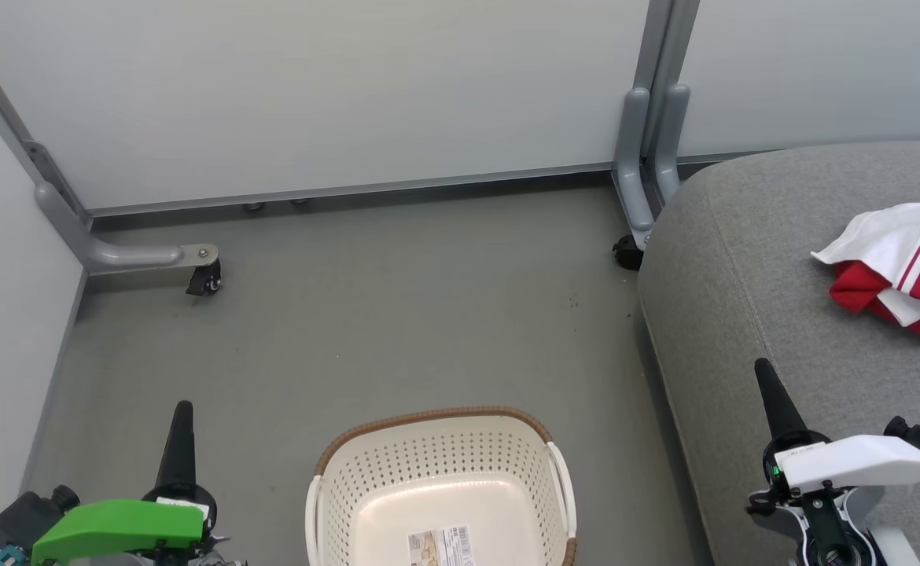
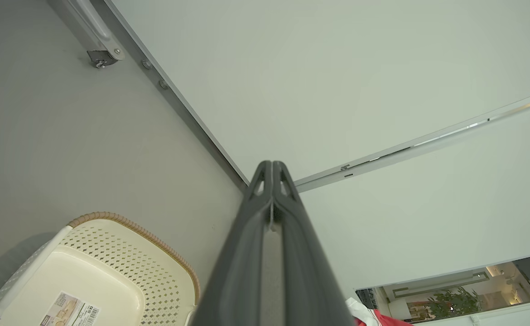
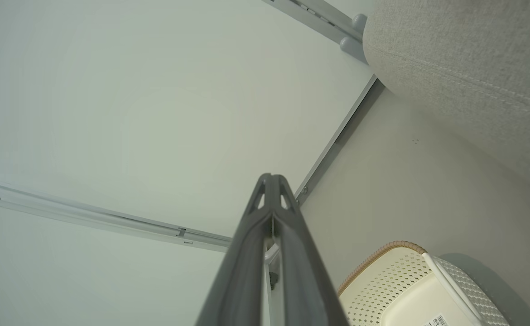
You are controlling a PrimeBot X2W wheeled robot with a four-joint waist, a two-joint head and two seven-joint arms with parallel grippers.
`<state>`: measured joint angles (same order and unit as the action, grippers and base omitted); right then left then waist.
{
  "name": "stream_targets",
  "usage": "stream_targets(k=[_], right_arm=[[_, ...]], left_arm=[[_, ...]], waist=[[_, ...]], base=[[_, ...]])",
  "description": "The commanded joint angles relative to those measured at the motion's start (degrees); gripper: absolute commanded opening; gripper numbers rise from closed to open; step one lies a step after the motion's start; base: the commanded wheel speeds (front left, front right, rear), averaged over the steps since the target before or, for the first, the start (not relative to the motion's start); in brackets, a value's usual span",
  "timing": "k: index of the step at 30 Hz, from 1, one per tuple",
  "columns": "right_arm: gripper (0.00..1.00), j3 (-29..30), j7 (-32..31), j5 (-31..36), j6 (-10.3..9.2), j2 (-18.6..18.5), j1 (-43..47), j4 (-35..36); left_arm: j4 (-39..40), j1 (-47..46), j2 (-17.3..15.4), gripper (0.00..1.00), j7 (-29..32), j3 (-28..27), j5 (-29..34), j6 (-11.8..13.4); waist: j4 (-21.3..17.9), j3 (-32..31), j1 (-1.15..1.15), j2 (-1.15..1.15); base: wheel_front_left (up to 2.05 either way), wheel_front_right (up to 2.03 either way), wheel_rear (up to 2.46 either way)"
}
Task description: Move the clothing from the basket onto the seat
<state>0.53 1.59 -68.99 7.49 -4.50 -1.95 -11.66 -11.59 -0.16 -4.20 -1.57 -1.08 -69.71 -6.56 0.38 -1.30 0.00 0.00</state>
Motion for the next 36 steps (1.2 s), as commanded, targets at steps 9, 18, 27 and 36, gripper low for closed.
stream_targets(k=[9, 18, 27, 36], right_arm=[[0.0, 1.03, -1.51, -6.02, 0.03, -0.2, -1.98, -0.27], [0.0, 1.76, -2.71, -10.49, 0.02, -0.1, -2.6, -0.73], [0.0, 2.47, -3.94, -14.76, 0.02, 0.01, -3.18, -1.22], [0.0, 3.2, -5.07, -18.56, 0.02, 0.13, -3.54, -1.62]], left_arm=[[-0.36, -2.6, -0.28, 0.0, 1.58, -0.98, -5.84, -0.52], [-0.82, -3.56, -0.22, 0.0, 2.8, -1.68, -10.22, -0.61], [-1.25, -4.39, -0.14, 0.0, 3.99, -2.25, -14.34, -0.73], [-1.74, -5.1, -0.04, 0.0, 5.09, -2.9, -17.99, -0.88]], waist=[[-0.07, 0.26, 0.0, 0.0], [-0.13, 0.51, 0.0, 0.0], [-0.2, 0.76, 0.0, 0.0], [-0.26, 1.01, 0.0, 0.0]], base=[[0.0, 0.0, 0.0], [0.0, 0.0, 0.0], [0.0, 0.0, 0.0], [0.0, 0.0, 0.0]])
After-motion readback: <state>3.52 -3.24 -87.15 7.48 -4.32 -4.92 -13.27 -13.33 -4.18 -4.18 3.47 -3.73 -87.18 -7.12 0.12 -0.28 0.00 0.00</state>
